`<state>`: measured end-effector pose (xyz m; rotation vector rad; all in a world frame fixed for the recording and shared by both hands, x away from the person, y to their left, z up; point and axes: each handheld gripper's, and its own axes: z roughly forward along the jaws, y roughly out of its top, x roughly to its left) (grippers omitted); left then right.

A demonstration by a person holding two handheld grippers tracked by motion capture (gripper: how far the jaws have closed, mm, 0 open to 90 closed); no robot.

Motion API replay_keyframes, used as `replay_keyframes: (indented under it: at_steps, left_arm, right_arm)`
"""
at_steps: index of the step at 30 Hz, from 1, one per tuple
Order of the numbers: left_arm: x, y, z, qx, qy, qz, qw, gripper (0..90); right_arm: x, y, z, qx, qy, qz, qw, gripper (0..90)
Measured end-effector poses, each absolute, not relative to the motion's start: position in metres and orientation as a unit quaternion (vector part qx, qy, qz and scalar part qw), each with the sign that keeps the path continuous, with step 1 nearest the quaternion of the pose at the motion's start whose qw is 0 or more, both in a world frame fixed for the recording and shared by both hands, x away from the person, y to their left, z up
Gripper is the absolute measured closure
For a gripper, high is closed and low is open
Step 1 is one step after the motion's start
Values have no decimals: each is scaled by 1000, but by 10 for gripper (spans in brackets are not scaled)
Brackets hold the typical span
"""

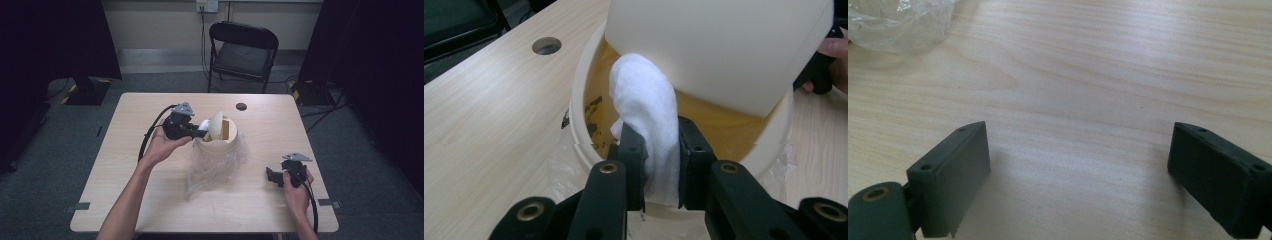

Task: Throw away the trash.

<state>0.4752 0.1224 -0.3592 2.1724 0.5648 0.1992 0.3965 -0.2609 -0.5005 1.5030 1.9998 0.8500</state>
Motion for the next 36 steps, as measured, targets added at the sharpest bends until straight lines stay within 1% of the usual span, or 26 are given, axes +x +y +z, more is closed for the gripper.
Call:
replay_keyframes:
  at_steps: [1, 8, 14, 15, 19, 25, 27, 30, 31, 36]
  left_arm:
    - [476, 121, -358, 877, 221, 80, 420, 767]
    - [481, 119, -361, 876, 225, 65, 422, 768]
    - [485, 104, -362, 898, 213, 73, 377, 770]
    - [486, 102, -365, 900, 215, 66, 373, 772]
    - [488, 98, -373, 899, 217, 61, 375, 776]
    - [490, 98, -374, 896, 222, 54, 381, 764]
    - [490, 97, -374, 894, 226, 55, 383, 750]
    - [491, 98, -375, 888, 233, 47, 393, 699]
    - [491, 99, -374, 894, 224, 53, 385, 689]
    - [490, 95, -374, 896, 222, 64, 380, 637]
  right_arm:
    - [397, -261, -501, 551, 734, 311, 247, 90]
    - [397, -261, -501, 551, 733, 312, 247, 90]
    - [397, -261, -501, 551, 733, 312, 247, 90]
    - [397, -261, -501, 551, 734, 312, 247, 90]
    - [397, -261, -501, 551, 734, 312, 247, 90]
    - [396, -261, -501, 551, 734, 312, 247, 90]
    - [396, -261, -501, 551, 734, 312, 247, 90]
    - [396, -261, -501, 551, 734, 312, 247, 90]
    - [396, -261, -501, 551, 734, 312, 247, 90]
    - [396, -261, -501, 551, 734, 312, 247, 90]
